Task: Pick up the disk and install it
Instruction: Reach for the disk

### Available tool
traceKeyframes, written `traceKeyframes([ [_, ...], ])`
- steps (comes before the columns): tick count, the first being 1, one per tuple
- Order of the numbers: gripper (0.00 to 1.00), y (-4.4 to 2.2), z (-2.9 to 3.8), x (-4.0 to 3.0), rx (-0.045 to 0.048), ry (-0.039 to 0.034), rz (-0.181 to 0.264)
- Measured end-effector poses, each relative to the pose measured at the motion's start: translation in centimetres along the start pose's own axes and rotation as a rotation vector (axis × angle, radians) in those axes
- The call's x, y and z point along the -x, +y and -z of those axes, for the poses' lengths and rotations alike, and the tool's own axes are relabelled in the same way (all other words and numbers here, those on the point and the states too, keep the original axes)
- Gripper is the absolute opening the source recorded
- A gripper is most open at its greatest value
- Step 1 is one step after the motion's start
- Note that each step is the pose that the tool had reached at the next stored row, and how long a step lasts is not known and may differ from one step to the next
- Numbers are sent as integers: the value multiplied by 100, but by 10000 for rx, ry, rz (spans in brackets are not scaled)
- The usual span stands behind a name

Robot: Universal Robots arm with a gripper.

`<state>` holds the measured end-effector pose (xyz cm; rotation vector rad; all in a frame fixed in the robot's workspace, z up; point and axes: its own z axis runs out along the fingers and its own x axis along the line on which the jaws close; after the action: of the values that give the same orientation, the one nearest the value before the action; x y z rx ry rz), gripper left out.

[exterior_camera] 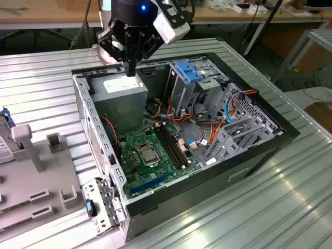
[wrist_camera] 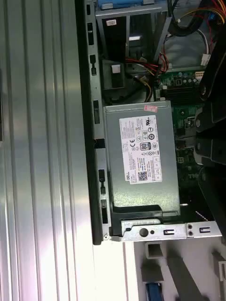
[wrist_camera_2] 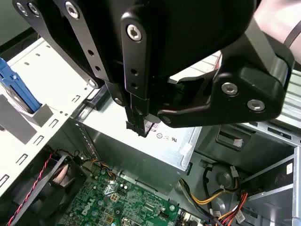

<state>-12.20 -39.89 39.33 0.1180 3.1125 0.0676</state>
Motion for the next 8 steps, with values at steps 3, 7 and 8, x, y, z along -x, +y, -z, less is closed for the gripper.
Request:
traceKeyframes([
  [3,11,-2,0,-22,1,-1,0],
  [7,11,-5,1,-54,1,-1,0],
  [8,11,-6,2,-68,0,-1,0],
])
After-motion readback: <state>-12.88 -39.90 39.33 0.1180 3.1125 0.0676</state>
